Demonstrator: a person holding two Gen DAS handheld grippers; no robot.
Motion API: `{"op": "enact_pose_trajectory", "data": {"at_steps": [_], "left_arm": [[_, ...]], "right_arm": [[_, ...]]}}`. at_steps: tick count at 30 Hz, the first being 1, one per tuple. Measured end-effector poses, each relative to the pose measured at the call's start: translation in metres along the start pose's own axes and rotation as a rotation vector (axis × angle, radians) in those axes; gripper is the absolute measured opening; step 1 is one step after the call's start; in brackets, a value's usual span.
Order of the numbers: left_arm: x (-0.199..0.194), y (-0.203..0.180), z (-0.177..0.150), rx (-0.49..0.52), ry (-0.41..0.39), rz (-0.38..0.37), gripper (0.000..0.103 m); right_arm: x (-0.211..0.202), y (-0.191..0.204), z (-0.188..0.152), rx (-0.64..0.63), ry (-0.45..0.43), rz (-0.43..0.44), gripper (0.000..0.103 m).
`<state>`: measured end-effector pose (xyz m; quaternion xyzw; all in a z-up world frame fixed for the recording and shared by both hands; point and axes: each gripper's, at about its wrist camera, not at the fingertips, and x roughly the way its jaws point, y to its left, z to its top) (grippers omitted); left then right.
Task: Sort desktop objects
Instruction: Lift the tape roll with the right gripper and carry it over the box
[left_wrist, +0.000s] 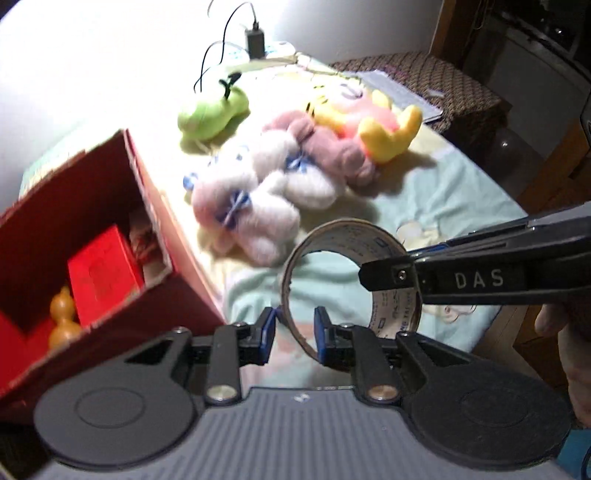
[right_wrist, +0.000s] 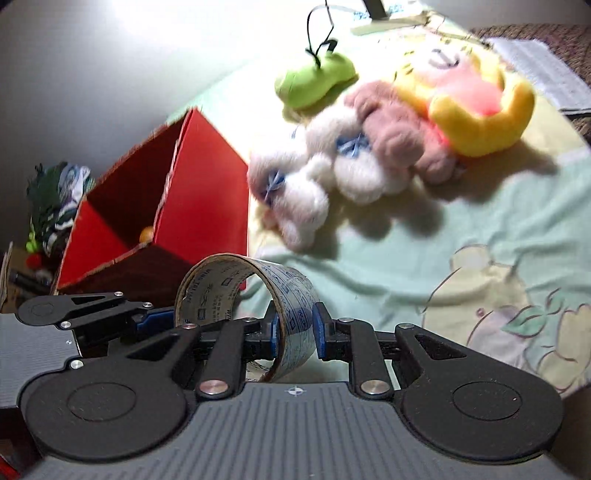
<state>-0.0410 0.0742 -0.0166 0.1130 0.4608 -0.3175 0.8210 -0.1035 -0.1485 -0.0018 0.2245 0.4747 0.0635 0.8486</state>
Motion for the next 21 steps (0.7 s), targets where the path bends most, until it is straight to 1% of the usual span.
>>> {"op": "enact_pose_trajectory", "data": {"at_steps": [4,7,12,17,21], "left_arm": [[-0.018,0.005,0.016,0.027,-0.071,0.007,0.015],[-0.037,0.017,0.028,0.035,-0.128,0.025,0.015],[-0.063,0.049,0.035,-0.006,-0.192,0.056,0.015],[-0.082,0.092,0.035,-0.068,-0.228,0.102,0.015],[-0.089,0.126,0.029,-0.121,-0.233,0.149,0.015]], "right_arm": [[-0.008,0.015,0.011,0.012,-0.073,0.0,0.019],[-0.014,0.026,0.02,0.018,-0.113,0.017,0.018],[-0.017,0.053,0.042,0.007,-0.167,0.066,0.018],[-0.002,0.093,0.059,-0.057,-0.179,0.107,0.018],[0.022,0.123,0.068,-0.086,-0.152,0.153,0.017]]}}
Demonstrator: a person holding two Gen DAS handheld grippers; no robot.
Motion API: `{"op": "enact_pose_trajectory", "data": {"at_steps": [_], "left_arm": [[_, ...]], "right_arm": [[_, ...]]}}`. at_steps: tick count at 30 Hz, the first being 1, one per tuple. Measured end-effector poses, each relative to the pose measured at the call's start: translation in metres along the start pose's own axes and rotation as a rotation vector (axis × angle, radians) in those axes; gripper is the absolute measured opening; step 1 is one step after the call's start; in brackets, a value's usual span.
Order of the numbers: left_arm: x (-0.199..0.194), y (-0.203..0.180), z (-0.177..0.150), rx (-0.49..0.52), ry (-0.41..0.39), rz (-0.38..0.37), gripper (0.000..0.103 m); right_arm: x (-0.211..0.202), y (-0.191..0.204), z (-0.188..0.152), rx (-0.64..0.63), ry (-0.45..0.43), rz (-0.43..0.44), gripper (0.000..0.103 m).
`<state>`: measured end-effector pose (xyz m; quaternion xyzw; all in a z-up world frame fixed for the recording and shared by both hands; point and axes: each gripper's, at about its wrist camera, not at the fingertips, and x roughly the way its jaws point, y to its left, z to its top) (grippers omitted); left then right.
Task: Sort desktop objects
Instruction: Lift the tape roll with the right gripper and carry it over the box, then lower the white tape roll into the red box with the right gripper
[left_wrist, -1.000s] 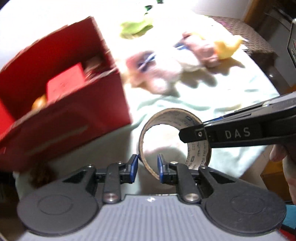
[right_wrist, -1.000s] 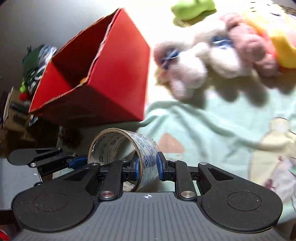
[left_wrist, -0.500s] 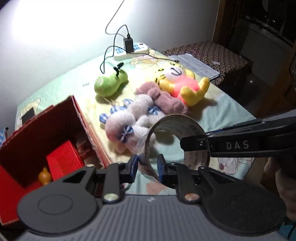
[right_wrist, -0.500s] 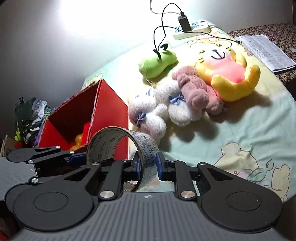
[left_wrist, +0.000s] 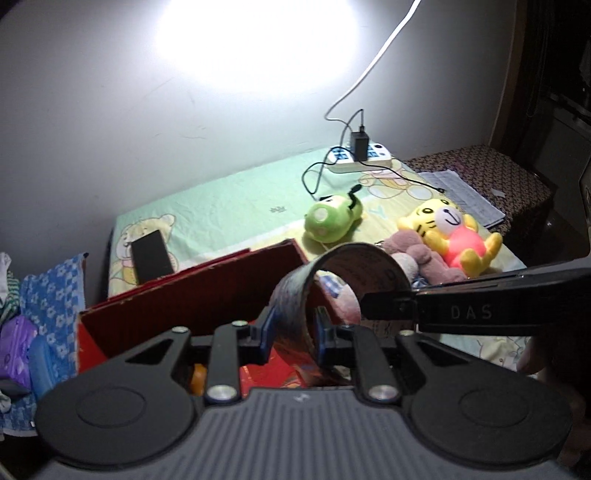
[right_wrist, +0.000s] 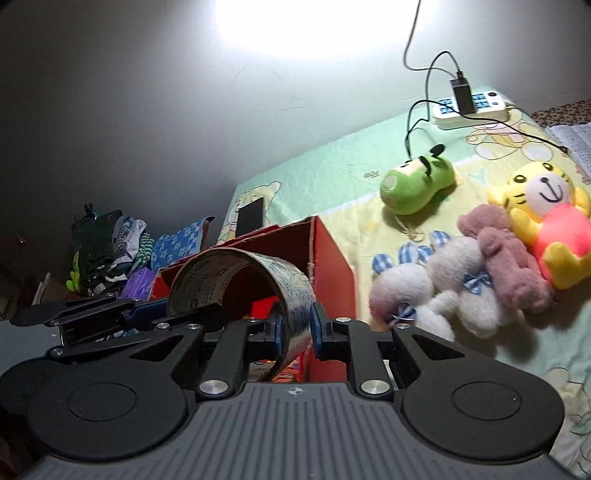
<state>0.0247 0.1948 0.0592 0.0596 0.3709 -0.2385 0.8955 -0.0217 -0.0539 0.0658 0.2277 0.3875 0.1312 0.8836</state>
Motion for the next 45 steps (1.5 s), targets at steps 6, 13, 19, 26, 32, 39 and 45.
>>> {"op": "enact_pose_trajectory", "data": {"at_steps": [6,13,19,26,32,39,45], "left_arm": [[0.008,0.047,-0.008,-0.045,0.03,0.062,0.015],[0.028,0.097,-0.013,-0.077,0.078,0.119,0.015],[0.055,0.123,-0.021,-0.089,0.145,0.149,0.015],[0.086,0.144,-0.028,-0.106,0.213,0.156,0.015],[0.105,0.149,-0.032,-0.108,0.254,0.157,0.016],[0.107,0.155,-0.033,-0.134,0.281,0.135,0.027],[0.097,0.152,-0.035,-0.119,0.27,0.104,0.026]], "right_arm": [[0.05,0.028,0.008,0.018,0.084,0.062,0.016],[0.11,0.062,0.01,0.015,0.19,0.085,0.013],[0.155,0.075,0.013,0.003,0.276,0.078,0.012],[0.197,0.086,0.017,-0.09,0.376,0.07,0.012],[0.221,0.082,0.018,-0.117,0.427,0.061,0.011],[0.237,0.078,0.019,-0.097,0.45,0.072,0.01],[0.253,0.079,0.014,-0.107,0.46,0.042,0.009]]}}
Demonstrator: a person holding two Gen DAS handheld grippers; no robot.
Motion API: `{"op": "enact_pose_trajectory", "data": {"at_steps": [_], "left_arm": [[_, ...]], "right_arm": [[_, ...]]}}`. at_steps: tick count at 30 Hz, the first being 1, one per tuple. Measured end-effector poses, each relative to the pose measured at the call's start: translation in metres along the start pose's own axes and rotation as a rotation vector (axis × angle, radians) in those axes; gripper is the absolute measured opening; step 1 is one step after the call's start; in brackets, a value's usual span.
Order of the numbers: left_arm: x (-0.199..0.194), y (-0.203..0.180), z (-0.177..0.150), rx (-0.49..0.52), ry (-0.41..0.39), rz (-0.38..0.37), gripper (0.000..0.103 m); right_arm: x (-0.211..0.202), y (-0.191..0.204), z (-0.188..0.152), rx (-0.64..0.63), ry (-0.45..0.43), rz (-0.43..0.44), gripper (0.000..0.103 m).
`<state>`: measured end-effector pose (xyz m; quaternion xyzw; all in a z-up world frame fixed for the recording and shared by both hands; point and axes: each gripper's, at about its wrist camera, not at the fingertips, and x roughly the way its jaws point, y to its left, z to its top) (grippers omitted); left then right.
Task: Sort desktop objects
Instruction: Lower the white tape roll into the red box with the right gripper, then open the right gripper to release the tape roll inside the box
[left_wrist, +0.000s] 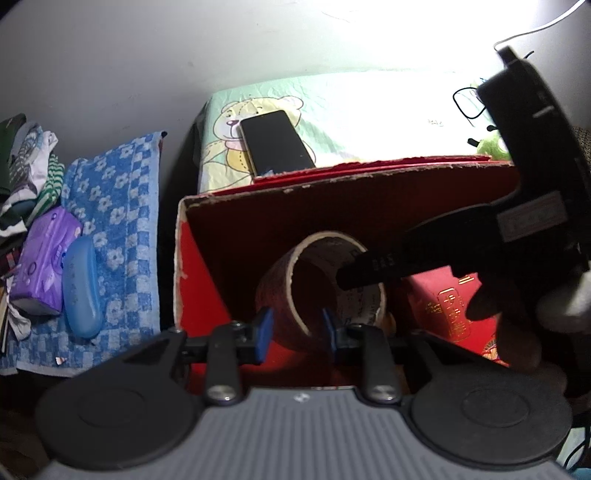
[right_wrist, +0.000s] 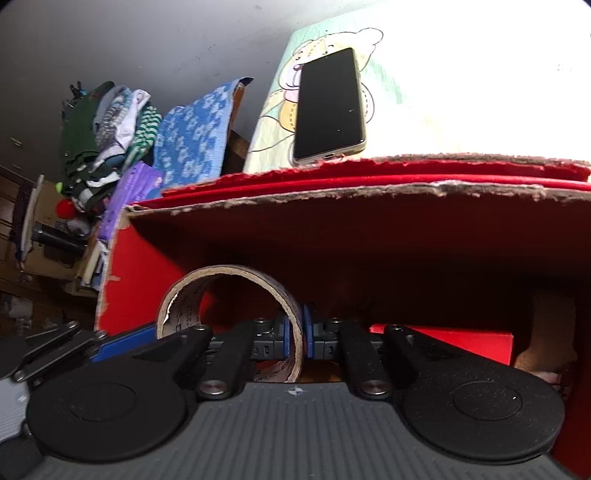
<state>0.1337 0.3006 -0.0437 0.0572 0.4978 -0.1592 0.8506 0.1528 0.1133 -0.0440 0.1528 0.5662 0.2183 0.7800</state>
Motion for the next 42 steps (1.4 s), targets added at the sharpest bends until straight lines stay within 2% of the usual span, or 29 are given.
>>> {"op": "enact_pose_trajectory", "data": {"at_steps": [2,5,15,23,33,42], "left_arm": [[-0.003,-0.003,-0.002,0.017,-0.009,-0.001,0.026],[0.0,-0.004,-0.006,0.021,0.003,-0.021,0.026],[0.03,-0.008,-0.012,0.014,0.102,-0.076,0.025],[0.054,0.006,-0.012,-0.051,0.173,-0.101,0.022],[0.062,0.012,-0.006,-0.07,0.198,-0.057,0.023],[0.062,0.009,-0.008,-0.071,0.195,-0.039,0.034]], "right_arm": [[0.006,-0.003,0.001,0.009,0.002,-0.011,0.009],[0.013,-0.011,0.002,0.053,0.01,0.021,0.008],[0.014,-0.019,0.001,0.109,-0.003,0.074,0.01],[0.011,-0.018,0.002,0.107,-0.016,0.096,0.024],[0.013,-0.014,0.005,0.098,-0.014,0.108,0.035],[0.012,-0.016,0.004,0.094,-0.017,0.105,0.034]]}}
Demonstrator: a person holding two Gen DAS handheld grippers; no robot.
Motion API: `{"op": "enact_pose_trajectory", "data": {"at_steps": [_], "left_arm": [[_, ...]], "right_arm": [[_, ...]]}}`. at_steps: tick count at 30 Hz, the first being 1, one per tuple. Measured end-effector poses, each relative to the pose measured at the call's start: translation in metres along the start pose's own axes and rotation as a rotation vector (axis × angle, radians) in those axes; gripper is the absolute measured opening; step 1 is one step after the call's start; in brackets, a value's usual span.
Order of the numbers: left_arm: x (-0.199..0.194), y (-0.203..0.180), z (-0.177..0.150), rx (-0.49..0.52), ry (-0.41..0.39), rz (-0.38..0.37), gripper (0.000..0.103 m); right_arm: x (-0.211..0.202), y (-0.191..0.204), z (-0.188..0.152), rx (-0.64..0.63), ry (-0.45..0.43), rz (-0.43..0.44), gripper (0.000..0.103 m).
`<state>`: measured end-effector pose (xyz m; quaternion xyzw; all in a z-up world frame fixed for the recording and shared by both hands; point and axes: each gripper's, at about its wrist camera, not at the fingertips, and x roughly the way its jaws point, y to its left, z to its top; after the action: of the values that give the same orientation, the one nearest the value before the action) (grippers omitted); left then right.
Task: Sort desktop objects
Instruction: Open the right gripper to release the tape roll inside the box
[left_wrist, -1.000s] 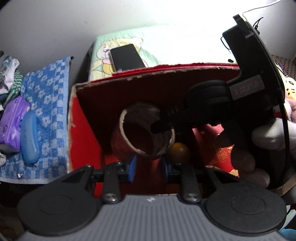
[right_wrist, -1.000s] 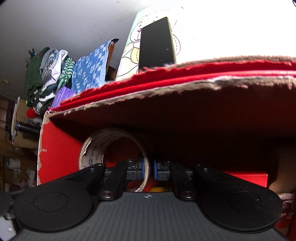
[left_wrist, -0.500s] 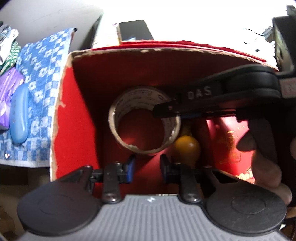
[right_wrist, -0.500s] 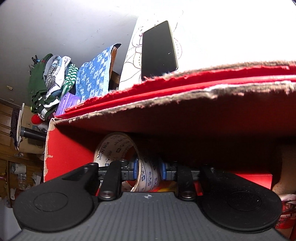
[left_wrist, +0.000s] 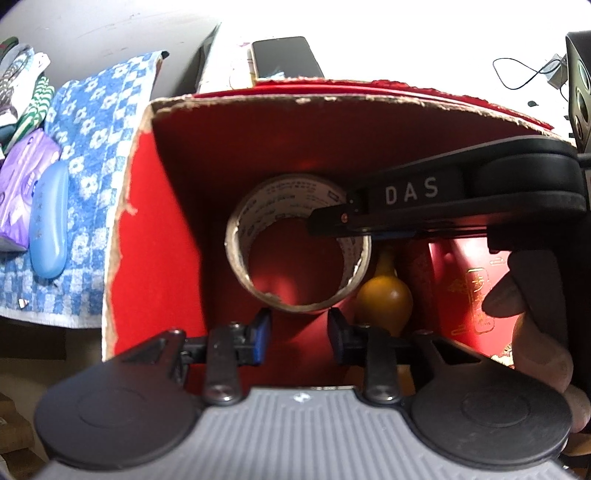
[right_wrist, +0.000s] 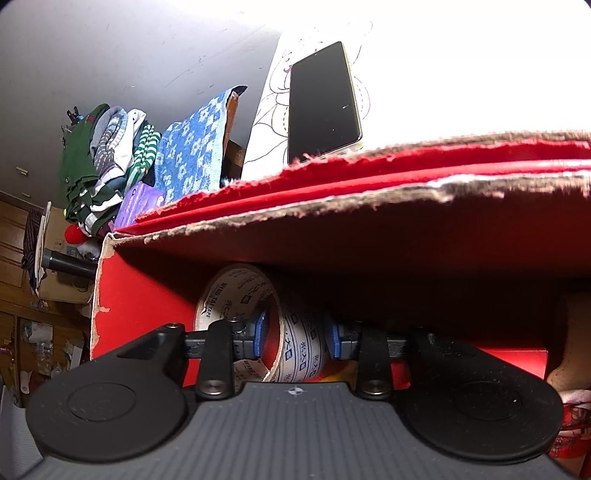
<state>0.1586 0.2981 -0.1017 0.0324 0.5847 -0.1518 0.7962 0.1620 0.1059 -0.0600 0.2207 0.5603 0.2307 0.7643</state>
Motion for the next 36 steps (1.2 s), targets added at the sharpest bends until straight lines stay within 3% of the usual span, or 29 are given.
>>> {"op": "enact_pose_trajectory", "data": {"at_steps": [15,36], "left_arm": [[-0.001,-0.013,0.0,0.031,-0.009,0.036,0.038],[0.001,-0.012,0.001,0.036,-0.034,-0.014,0.049]], "right_arm": [[0.003,0.006,-0.003,-0.051,0.017,0.015,0.045],[-0.007,0.003,-0.004,-0.018,0.007,0.007,0.045]]}}
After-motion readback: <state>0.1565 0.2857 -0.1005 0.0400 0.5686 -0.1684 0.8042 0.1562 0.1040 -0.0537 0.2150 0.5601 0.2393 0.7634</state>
